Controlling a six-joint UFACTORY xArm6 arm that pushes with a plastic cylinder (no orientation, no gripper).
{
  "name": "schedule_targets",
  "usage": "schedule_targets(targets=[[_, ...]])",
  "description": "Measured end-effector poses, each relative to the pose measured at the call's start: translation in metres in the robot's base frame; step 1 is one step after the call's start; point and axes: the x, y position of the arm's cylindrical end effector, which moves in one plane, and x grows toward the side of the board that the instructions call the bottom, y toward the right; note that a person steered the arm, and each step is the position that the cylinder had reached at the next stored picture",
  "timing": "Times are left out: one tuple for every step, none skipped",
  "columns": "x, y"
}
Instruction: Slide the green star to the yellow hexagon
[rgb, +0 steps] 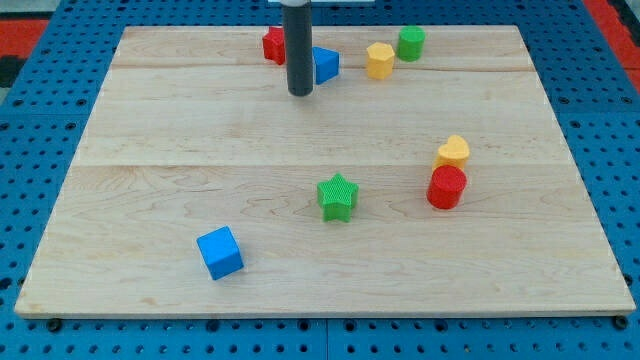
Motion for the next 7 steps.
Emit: schedule_targets(targets=[[0.058,-0.002],[0.119,-0.003],[0.186,-0.003],[0.223,0.015],[0.212,0.047],[0.185,0.032],[0.158,0.015]])
